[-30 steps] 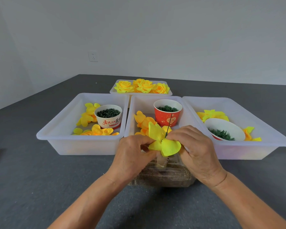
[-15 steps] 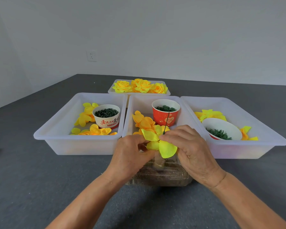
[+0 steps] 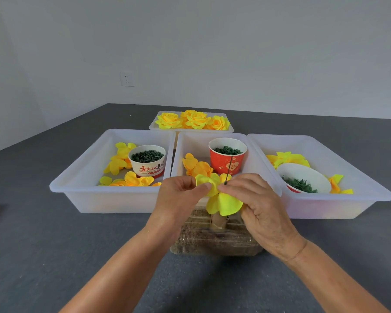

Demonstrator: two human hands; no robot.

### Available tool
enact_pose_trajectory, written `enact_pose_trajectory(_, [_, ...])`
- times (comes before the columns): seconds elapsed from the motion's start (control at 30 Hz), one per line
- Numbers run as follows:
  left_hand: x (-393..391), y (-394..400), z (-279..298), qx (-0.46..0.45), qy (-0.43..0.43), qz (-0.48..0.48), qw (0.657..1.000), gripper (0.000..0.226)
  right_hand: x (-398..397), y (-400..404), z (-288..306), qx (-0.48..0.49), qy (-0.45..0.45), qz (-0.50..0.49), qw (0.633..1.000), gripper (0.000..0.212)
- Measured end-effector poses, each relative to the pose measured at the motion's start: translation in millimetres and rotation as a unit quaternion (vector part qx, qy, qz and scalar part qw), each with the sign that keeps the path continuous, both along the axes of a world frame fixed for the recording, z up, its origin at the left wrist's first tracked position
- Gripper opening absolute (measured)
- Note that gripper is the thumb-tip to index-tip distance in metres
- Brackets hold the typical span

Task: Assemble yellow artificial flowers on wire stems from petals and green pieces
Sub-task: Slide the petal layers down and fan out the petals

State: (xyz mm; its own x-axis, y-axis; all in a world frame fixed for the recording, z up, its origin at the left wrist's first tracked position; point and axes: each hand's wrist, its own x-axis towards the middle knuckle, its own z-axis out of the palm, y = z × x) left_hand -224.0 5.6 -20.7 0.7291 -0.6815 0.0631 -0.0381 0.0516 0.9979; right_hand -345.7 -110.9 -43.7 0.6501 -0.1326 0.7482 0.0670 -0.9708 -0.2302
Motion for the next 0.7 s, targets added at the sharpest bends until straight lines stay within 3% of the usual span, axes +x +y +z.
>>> enact_pose_trajectory(0.27, [2, -13, 0, 0.029, -0.017, 0.016, 0.999, 0.019, 0, 7, 0, -0.002, -0.007, -0.029, 1.0, 0.046])
enact_pose_trajectory(0.37, [-3, -6, 1, 0.019, -0.085, 0.024, 0.996, 0.016, 1, 9, 2, 0.017, -0.011, -0.036, 0.999, 0.04])
enact_pose_trajectory(0.43, [-10, 7, -2, 0.022, -0.173, 0.016, 0.985, 0.04, 2, 11, 4, 0.03, -0.014, -0.037, 0.999, 0.036])
enact_pose_trajectory(0.53, [-14, 23, -7, 0.007, -0.401, 0.011, 0.916, 0.07, 2, 12, 4, 0.04, -0.011, -0.04, 0.998, 0.036])
enact_pose_trajectory(0.6, [-11, 23, -11, 0.024, -0.521, 0.027, 0.853, 0.064, 1, 13, 5, 0.037, -0.006, -0.047, 0.998, 0.036])
enact_pose_trajectory(0.7, [-8, 18, -12, 0.004, -0.558, 0.068, 0.827, 0.035, -1, 15, 7, 0.018, 0.009, -0.056, 0.998, 0.035])
